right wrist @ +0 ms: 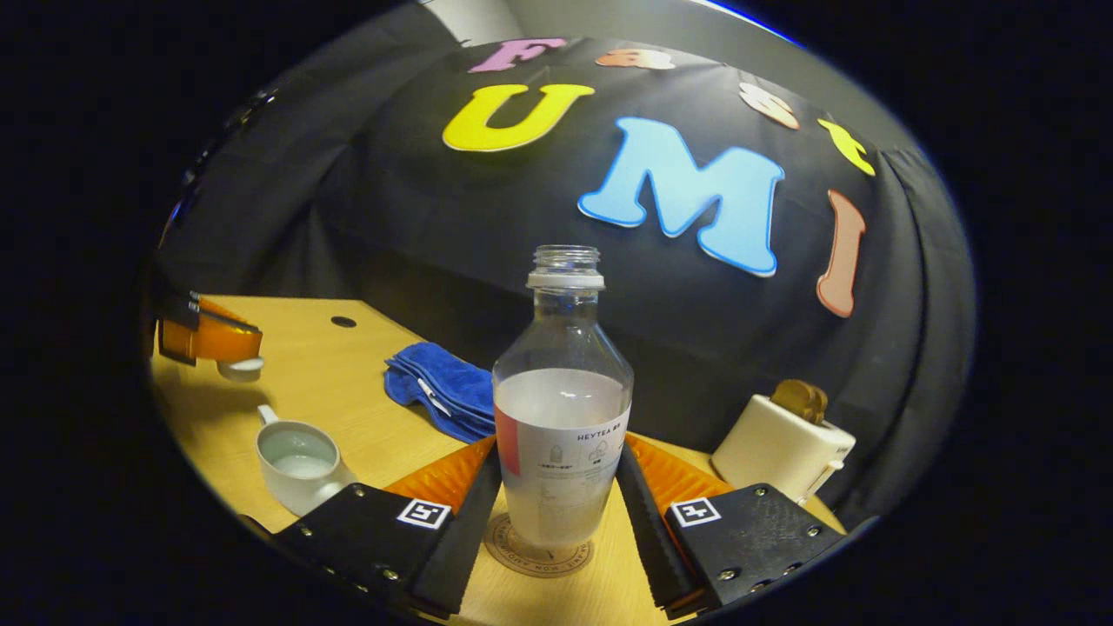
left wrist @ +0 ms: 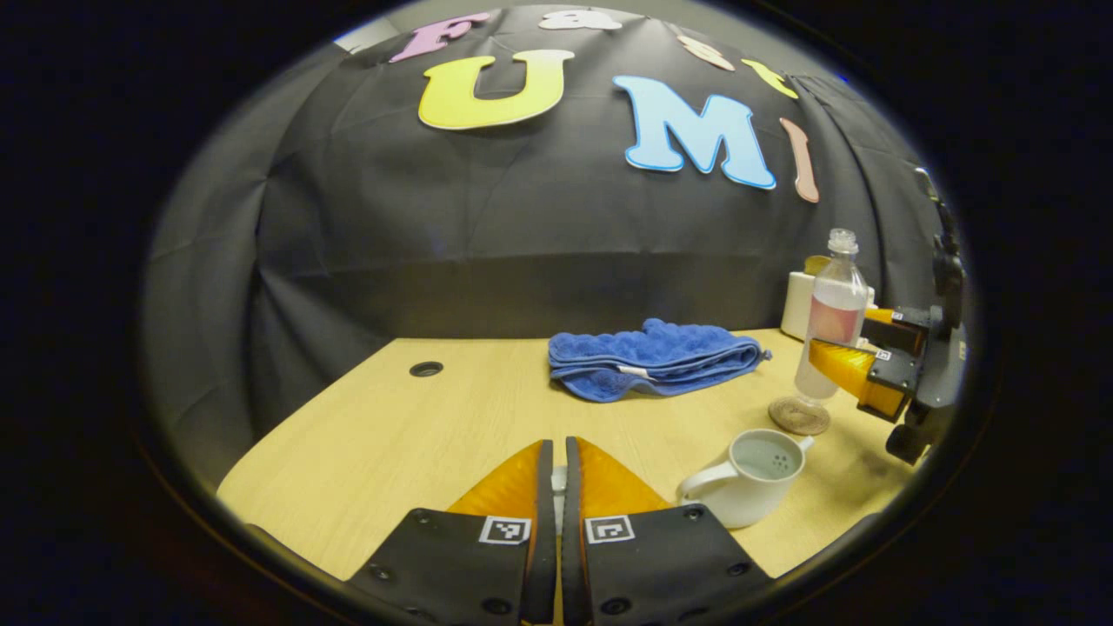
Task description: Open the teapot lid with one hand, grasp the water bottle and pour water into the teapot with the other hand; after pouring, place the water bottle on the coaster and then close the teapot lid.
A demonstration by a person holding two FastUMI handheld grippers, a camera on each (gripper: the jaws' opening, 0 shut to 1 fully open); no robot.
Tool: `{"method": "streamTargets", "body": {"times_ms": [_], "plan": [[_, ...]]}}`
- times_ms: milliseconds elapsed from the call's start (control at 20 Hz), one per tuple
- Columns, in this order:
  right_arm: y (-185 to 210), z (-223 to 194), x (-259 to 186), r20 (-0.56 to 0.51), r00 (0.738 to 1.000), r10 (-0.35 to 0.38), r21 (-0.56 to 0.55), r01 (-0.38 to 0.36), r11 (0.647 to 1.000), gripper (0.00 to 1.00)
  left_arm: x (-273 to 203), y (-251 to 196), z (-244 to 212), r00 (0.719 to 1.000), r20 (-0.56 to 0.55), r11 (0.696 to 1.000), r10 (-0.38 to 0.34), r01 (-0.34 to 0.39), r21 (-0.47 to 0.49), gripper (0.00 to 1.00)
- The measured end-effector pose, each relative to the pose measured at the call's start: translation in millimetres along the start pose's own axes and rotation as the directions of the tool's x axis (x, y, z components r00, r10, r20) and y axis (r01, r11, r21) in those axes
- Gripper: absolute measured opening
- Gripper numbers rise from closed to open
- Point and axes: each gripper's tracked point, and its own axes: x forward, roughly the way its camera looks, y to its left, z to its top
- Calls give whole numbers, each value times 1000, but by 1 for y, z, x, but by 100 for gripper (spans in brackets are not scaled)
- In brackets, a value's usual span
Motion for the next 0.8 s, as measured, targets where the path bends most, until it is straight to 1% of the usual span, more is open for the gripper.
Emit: {"method": "streamTargets", "body": {"times_ms": [150,250,500,650,800], "plan": [[-8,-14,5,-39,999,24,169,-17,985,77,0,0,-1,1000,-2,1000,-1,1,0,10],[-14,-18,8,-47,999,27,216,-17,976,77,0,0,-1,1000,-4,1000,-3,3,0,10],[-13,-31,11,-79,996,33,210,-15,977,77,2,-2,-4,1000,-11,1000,-4,4,1,10],[-13,-29,11,-73,997,27,197,-12,980,77,3,-3,-6,1000,-18,1000,-6,6,1,10],[-12,-32,10,-72,997,26,187,-12,982,80,0,-4,-2,1000,-8,1000,-11,11,-4,10]]}}
